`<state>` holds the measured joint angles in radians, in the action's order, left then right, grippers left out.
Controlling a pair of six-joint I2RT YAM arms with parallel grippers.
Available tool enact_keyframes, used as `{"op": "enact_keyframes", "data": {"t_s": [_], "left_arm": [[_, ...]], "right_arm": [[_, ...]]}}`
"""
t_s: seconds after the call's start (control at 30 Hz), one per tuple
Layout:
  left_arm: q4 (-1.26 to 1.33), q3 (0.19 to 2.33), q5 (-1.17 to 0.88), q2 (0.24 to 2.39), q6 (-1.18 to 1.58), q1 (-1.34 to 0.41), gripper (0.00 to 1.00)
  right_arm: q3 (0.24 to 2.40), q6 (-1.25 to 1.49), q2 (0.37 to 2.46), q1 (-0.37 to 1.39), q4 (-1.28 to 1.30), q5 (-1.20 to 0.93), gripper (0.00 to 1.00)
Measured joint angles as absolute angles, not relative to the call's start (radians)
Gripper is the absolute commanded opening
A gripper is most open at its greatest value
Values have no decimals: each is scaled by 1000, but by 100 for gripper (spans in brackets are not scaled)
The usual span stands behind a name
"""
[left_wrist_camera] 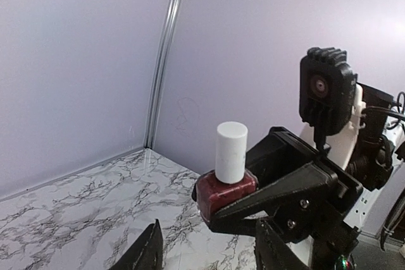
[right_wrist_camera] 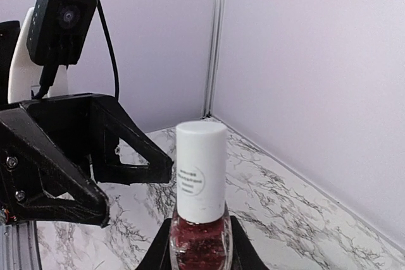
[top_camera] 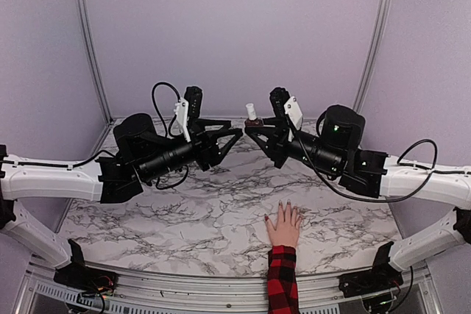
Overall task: Paint the nails
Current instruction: Screw the nail polish bottle cap onto the nail polish bottle.
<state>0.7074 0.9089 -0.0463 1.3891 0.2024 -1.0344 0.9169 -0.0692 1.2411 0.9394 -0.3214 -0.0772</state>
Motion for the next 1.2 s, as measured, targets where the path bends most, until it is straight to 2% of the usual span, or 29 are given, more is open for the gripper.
{"op": "enact_keyframes", "data": {"t_s": [0.27, 0.6, 1.03, 1.2], "left_arm": [[707, 979, 113, 1462, 300, -1045, 46], [712, 1003, 154, 1512, 358, -1047, 39], [733, 1033, 140, 1544, 411, -1050, 11], [740, 1030, 124, 1544, 413, -1047, 7]], "right_arm": [[918, -152, 1296, 1042, -305, 214, 0], [920, -192, 1330, 1072, -286, 339, 0], [935, -221, 1341, 1085, -275, 387, 0], [935, -226, 1338, 1085, -275, 382, 0]]}}
